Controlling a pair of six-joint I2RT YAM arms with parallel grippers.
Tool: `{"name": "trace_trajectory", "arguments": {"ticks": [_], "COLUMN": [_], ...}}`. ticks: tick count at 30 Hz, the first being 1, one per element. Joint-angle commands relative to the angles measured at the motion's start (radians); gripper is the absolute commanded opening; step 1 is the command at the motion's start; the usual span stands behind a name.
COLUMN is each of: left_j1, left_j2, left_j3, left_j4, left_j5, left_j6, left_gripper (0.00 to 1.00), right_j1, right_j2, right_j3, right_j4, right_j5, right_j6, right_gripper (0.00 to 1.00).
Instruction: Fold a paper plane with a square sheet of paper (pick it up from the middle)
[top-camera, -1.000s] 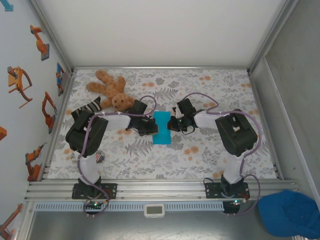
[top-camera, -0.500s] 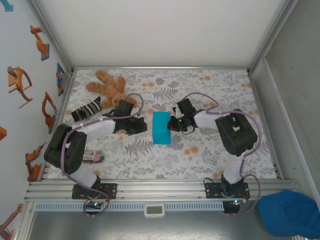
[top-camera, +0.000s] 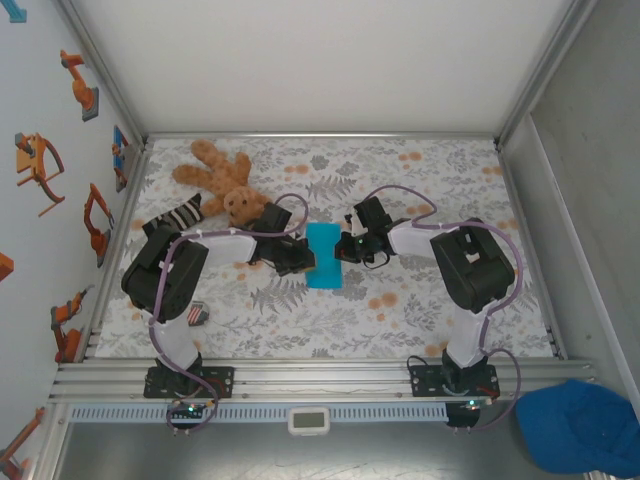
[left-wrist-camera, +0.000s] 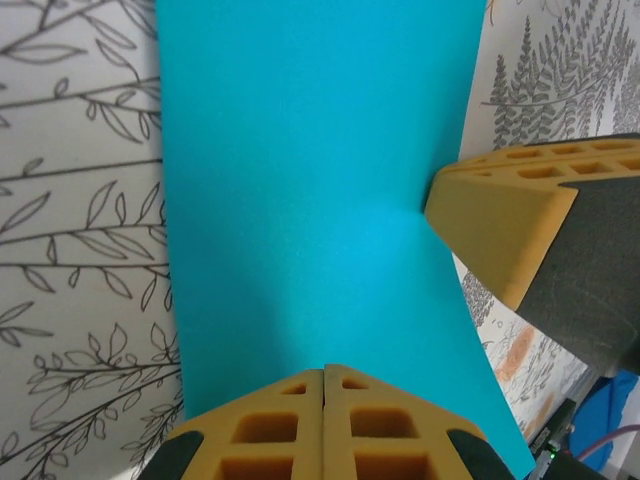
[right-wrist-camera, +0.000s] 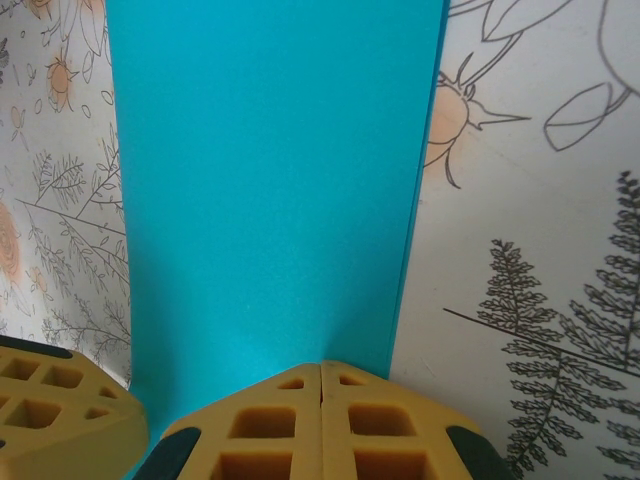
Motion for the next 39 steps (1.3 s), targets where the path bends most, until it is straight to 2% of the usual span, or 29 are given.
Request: {"name": "trace_trajectory", "arguments": {"ticks": [1, 8, 14, 16, 19, 23, 25, 31, 36, 39], "left_j1": [0.001, 0.007, 0.028, 0.033, 0.03, 0.001, -0.015, -0.051, -0.055, -0.07], "left_j2": [-0.016, -0.024, -0.188, -0.252, -0.307, -0.251, -0.19, -0.053, -0.015, -0.004], "left_j3": [-0.043, -0.078, -0.097, -0.086, -0.073, -0.07, -0.051, -0.018, -0.04, -0.06], "left_j4": [-0.069, -0.242, -0.368, -0.367, -0.274, -0.063, -0.019, 0.005, 0.0, -0.064], "left_j5": [-0.01, -0.129, -0.228, -0.225, -0.181, -0.098, -0.074, -0.025, -0.023, -0.047], "left_j6": [0.022, 0.122, 0.152, 0.149, 0.094, -0.025, -0.05, -0.05, -0.036, 0.009], "left_gripper": [0.0, 0.0, 0.0, 0.0, 0.0, 0.0, 0.0, 0.0, 0.0, 0.0], "right_j1": [-0.017, -0.017, -0.017, -0.017, -0.017, -0.017, -0.017, -0.017, -0.017, -0.017], "right_j2": [0.126, 0.14, 0.137, 0.137, 0.138, 0.136, 0.136, 0.134, 0.134, 0.132], "right_j3": [-0.074, -0.07, -0.07, -0.072, -0.074, -0.076, -0.075, -0.074, -0.074, -0.074], "right_j4": [-0.263, -0.258, -0.257, -0.257, -0.257, -0.256, -0.255, -0.259, -0.259, -0.259], "right_j5": [0.194, 0.196, 0.196, 0.196, 0.196, 0.201, 0.199, 0.199, 0.199, 0.2], "right_j6": [-0.029, -0.027, -0.029, -0.029, -0.031, -0.03, -0.026, -0.029, -0.027, -0.027], "right_gripper": [0.0, 0.0, 0.0, 0.0, 0.0, 0.0, 0.0, 0.0, 0.0, 0.0]}}
